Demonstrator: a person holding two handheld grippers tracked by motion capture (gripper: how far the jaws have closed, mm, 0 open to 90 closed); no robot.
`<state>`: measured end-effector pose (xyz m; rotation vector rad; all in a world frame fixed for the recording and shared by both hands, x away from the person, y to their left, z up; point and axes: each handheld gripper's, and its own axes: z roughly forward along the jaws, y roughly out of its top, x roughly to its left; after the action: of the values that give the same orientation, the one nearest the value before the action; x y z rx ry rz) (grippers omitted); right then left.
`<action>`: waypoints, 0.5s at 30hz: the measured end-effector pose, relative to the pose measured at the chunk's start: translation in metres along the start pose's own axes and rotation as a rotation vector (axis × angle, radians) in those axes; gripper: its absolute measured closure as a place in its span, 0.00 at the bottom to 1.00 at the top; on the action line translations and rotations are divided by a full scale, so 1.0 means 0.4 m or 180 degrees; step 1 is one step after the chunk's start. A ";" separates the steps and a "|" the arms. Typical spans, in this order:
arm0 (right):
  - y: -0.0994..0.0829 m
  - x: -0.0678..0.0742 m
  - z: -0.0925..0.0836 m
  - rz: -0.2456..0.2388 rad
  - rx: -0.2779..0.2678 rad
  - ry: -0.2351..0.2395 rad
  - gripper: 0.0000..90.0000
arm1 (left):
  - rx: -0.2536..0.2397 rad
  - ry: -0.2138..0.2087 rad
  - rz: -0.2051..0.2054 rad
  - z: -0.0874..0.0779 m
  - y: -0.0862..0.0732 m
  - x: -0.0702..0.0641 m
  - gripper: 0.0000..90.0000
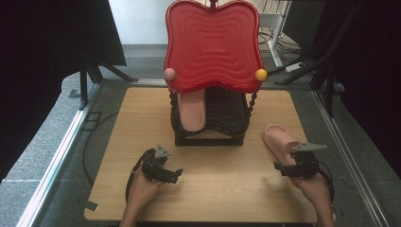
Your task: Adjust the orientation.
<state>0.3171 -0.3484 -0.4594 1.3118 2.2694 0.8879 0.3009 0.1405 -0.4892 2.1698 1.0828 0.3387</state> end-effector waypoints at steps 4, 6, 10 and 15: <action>0.011 -0.029 0.029 0.0018 0.0023 -0.0026 0.29 | -0.0020 -0.0023 0.0007 -0.010 -0.005 0.002 0.00; 0.017 -0.040 0.044 0.0023 0.0010 0.0000 0.34 | -0.0028 -0.0012 0.0025 -0.016 -0.005 0.002 0.00; 0.034 -0.059 0.071 0.0006 0.0020 0.0024 0.44 | -0.0048 -0.0003 0.0042 -0.026 -0.006 0.004 0.00; 0.049 -0.084 0.094 0.0026 0.0067 0.0057 0.54 | -0.0002 -0.0003 0.0064 -0.024 -0.011 0.005 0.01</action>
<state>0.3685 -0.3579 -0.4734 1.3280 2.2945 0.8844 0.2946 0.1486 -0.4852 2.1813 1.0610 0.3470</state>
